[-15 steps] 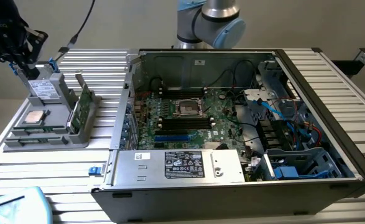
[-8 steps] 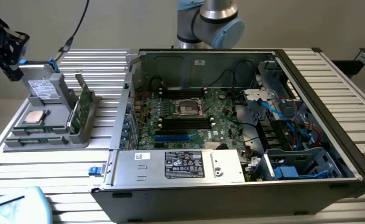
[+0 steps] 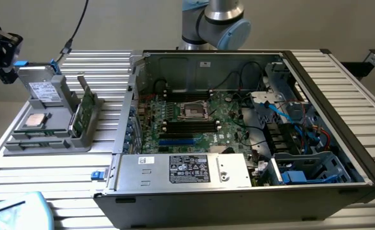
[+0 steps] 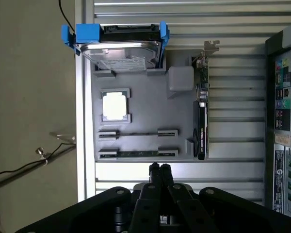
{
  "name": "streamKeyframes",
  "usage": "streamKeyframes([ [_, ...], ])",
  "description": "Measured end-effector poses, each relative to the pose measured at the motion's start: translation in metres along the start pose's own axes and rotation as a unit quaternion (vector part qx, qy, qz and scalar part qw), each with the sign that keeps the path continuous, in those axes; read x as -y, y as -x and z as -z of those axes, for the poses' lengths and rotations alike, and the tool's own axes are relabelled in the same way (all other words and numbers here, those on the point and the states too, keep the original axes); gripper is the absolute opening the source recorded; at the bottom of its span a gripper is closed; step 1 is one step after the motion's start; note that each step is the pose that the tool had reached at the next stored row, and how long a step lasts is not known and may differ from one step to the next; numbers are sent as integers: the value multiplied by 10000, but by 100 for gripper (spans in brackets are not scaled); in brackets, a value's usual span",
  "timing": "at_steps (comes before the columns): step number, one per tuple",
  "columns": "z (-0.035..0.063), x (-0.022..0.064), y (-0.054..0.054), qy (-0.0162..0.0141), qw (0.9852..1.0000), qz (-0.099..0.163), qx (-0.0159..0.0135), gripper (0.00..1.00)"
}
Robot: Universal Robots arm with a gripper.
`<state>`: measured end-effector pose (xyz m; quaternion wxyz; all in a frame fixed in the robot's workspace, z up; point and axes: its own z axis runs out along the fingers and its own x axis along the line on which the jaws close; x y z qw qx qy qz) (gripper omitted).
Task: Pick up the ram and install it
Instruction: 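Pick up the ram and move it above insertion slot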
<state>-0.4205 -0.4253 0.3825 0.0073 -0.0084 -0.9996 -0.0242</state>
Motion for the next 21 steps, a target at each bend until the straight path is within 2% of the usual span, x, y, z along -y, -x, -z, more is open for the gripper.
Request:
streamKeyframes([
  [10, 0, 0, -1, 0, 10000, 0, 0, 11],
  [13, -1, 0, -28, 3, 10000, 8, 7, 11],
  [17, -3, 1, -35, -1, 9995, 307, -7, 11],
  [21, -5, 1, -35, -6, 9977, 670, -25, 11],
])
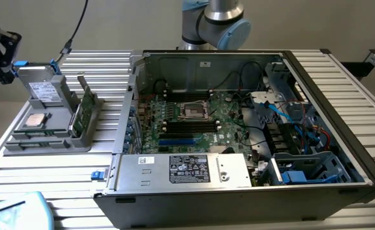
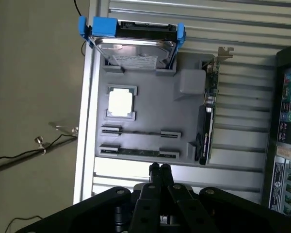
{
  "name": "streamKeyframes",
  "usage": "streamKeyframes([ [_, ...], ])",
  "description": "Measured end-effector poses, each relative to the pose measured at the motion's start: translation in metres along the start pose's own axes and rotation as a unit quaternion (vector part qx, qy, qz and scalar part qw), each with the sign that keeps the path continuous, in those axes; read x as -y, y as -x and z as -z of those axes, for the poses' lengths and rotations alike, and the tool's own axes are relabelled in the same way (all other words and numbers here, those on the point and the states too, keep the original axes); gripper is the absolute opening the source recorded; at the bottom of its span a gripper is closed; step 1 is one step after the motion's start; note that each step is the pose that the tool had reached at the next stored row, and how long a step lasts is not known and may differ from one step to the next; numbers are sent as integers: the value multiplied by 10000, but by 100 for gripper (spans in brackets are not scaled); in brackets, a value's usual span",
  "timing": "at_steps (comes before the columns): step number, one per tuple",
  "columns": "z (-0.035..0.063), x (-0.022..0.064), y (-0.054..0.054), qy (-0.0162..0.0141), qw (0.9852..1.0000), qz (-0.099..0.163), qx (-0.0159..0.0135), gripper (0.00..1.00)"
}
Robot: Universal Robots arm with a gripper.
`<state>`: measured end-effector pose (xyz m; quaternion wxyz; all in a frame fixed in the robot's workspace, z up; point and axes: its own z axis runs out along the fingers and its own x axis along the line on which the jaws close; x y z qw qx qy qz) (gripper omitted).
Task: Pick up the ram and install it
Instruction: 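Pick up the ram and move it above insertion slot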
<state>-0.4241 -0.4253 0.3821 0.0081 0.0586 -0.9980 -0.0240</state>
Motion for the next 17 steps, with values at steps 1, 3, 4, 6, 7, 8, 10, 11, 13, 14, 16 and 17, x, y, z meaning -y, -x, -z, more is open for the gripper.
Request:
streamKeyframes([
  [1, 0, 0, 0, -1, 10000, 87, -5, 11],
  [3, -2, 0, 0, -4, 9996, 269, -13, 11],
  [4, -2, 0, 0, -5, 9994, 360, -18, 11],
  [6, -4, 0, 0, -7, 9985, 542, -26, 11],
  [7, -5, 0, 0, -8, 9980, 631, -31, 11],
  [8, -5, 0, 0, -10, 9974, 723, -35, 11],
  [10, -6, 0, 0, -12, 9959, 907, -44, 11],
  [11, -7, 1, 0, -13, 9950, 997, -49, 11],
  [13, -8, 1, 0, -15, 9930, 1176, -58, 11],
  [14, -9, 1, 0, -16, 9919, 1265, -62, 11],
  [16, -10, 1, 1, -19, 9894, 1449, -71, 11],
  [17, -11, 1, 1, -20, 9880, 1543, -75, 11],
])
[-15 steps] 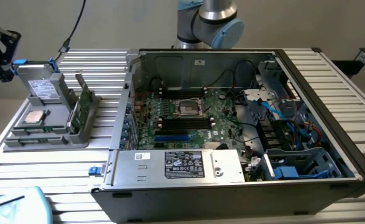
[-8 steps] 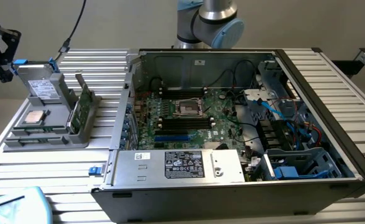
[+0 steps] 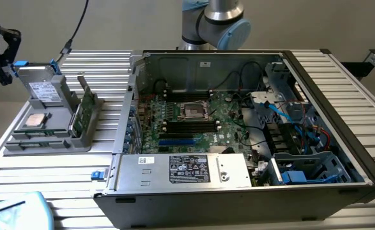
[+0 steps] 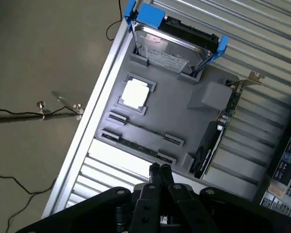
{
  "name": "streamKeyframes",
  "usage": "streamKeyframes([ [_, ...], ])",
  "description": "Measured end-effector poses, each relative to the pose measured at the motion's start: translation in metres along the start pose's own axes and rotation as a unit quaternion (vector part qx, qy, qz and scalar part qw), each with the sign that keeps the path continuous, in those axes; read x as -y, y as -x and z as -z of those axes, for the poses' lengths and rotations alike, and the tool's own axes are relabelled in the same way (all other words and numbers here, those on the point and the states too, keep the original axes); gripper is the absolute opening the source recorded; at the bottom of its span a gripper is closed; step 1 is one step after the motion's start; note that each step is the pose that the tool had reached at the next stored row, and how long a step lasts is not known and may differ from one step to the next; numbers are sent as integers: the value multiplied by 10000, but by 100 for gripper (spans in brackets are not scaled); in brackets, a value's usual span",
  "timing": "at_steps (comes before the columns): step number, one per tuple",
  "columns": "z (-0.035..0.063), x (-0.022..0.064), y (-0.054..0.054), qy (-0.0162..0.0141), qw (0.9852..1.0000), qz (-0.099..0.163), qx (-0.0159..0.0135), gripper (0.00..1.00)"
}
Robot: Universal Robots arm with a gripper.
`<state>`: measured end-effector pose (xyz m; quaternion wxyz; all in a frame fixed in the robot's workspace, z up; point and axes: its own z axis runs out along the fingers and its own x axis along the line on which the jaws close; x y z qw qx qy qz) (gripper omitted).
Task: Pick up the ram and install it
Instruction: 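Pick up the ram and move it above insertion slot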
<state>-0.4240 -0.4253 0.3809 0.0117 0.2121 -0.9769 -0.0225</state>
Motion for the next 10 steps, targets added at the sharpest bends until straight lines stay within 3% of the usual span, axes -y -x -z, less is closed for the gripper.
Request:
streamKeyframes([
  [5, -5, 0, 0, -1, 9990, 449, -20, 11],
  [10, -11, 1, 0, -3, 9959, 906, -41, 11],
])
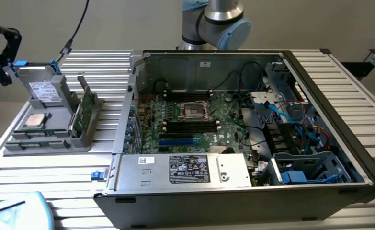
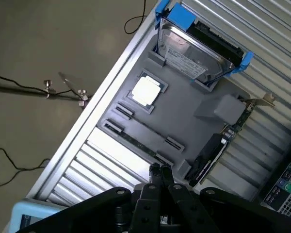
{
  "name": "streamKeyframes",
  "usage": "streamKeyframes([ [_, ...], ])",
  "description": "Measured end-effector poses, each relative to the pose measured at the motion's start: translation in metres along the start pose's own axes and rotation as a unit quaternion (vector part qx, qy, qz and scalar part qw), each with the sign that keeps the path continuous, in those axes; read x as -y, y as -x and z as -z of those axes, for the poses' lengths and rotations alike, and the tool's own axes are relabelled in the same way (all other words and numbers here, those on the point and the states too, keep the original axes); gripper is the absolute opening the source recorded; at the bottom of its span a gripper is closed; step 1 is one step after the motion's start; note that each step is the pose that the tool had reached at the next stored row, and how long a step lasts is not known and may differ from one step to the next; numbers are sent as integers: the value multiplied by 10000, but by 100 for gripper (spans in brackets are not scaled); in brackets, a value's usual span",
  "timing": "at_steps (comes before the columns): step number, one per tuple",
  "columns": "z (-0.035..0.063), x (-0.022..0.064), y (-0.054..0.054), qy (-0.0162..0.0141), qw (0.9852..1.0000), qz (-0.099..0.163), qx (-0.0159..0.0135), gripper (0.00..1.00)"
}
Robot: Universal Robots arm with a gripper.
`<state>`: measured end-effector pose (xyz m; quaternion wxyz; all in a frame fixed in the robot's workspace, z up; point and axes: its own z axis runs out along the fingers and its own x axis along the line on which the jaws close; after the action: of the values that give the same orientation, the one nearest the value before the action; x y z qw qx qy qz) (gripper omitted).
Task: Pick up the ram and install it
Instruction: 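Pick up the ram and move it above insertion slot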
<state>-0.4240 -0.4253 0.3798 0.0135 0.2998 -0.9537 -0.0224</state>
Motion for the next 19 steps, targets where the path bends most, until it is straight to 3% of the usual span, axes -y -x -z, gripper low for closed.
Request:
streamKeyframes([
  [5, -6, 0, 0, -6, 9990, 457, -23, 11],
  [9, -11, 0, 0, -10, 9966, 818, -42, 11],
  [14, -16, 1, 0, -16, 9919, 1267, -64, 11],
  [19, -21, 1, 0, -21, 9851, 1719, -87, 11],
])
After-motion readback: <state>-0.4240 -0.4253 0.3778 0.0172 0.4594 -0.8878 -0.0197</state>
